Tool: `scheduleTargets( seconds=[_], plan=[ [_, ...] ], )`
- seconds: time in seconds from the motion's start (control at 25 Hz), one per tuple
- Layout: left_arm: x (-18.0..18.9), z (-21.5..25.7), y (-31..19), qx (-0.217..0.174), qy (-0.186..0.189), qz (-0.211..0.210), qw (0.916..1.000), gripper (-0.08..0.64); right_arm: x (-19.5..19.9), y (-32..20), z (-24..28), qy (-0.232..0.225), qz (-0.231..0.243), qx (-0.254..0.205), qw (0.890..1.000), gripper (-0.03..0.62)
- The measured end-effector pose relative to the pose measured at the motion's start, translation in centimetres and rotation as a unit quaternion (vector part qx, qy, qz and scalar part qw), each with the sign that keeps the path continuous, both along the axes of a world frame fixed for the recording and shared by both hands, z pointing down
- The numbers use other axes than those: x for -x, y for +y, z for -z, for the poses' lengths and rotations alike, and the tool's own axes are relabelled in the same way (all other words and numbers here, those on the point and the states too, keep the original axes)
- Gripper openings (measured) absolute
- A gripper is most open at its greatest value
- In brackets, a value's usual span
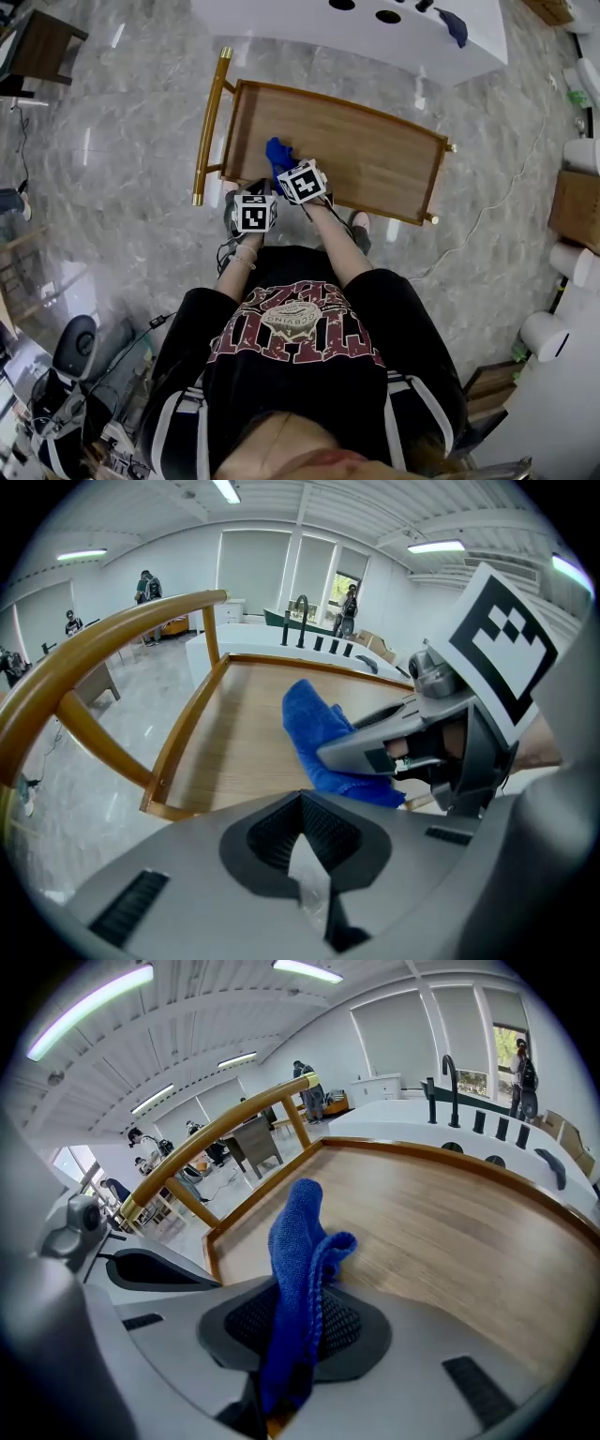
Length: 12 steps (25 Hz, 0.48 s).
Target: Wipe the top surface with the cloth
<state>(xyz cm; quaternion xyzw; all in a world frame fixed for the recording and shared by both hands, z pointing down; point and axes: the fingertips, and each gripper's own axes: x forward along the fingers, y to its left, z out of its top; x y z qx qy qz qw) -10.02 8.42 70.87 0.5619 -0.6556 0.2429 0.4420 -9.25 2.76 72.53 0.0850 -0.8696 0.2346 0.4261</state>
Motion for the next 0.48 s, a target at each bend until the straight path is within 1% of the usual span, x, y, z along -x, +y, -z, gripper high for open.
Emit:
scheduleTargets(
  seconds=[0.12,0.28,0.48],
  plan=[
    [-0.8,-0.2,-0.3,0.002,0.004,-0.015,0.9999,0.048,-0.6,-0.1,-0.1,0.0,-0.008,0.004,1.0,0.087],
    [-1.5,-0.6,-0.7,0.007,0.009,-0.024,0.9997,0.048,-1.4,-0.3,-0.1,-0.003,-0.018,0.001,1.0,0.087],
    [-2.4,-0.7,-1.0,0.011,0.009,-0.041,0.999,0.048,-2.4,-0.7,-0.1,-0.001,-0.034,0.001,0.999,0.087]
  ],
)
